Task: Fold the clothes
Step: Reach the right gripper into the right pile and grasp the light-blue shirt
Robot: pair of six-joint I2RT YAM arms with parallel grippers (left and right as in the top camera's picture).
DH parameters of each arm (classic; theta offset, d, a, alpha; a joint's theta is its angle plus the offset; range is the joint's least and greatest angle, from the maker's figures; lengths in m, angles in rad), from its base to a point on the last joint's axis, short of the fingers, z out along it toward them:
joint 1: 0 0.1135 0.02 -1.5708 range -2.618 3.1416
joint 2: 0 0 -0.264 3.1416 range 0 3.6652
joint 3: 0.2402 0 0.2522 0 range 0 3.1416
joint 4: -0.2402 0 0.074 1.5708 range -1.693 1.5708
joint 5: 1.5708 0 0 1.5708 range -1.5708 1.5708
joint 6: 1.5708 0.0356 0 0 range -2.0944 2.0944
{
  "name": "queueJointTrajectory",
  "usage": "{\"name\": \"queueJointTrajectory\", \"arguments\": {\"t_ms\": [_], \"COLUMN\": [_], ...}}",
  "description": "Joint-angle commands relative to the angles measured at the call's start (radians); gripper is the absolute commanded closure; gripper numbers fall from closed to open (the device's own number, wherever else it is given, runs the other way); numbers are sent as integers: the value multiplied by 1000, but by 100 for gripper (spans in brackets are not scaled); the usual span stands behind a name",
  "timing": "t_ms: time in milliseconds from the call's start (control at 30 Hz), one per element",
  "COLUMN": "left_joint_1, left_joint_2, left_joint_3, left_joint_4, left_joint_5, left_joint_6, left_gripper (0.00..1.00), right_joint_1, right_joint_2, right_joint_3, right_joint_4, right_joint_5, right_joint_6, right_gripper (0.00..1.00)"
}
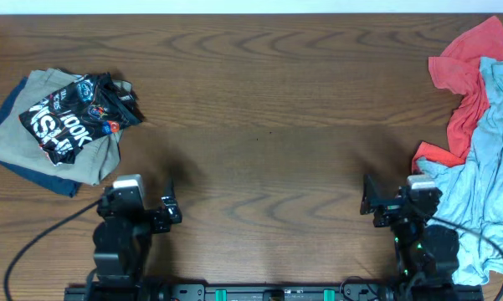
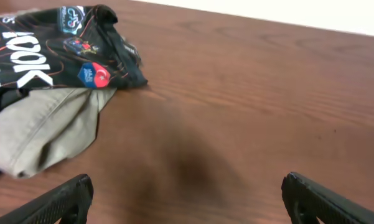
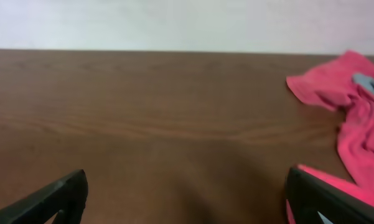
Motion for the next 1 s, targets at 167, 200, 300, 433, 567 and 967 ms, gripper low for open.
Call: {"name": "queueJointTrajectory", "arguments": {"t_ms": [167,200,300,433,567,967], "left_joint_1": [4,4,4,4,4,4], "left_joint_2": [262,295,379,463,509,541], "left_joint_3": [283,314,383,426,426,426], "left_joint_4": [-177,-200,-258,-309,-332,-330], "left_joint_5": [45,59,90,111,117,116], "left_joint_6": [-20,-20,-20,-20,-20,-20], "left_gripper": [3,2,3,2,2,2], "right_joint_1": [7,5,-14,-57,-64,-219], "right_joint_2": [319,376,546,776,948,1186], "right_joint_3": [253,288,386,516,578,578], "right_joint_4": [-123,-144,-204,-301,-308,-238], "right_joint_5": [106,114,108,26,-11,319], "right_joint_6": [28,28,29,28,29,232], "right_gripper": [1,1,1,1,1,14]}}
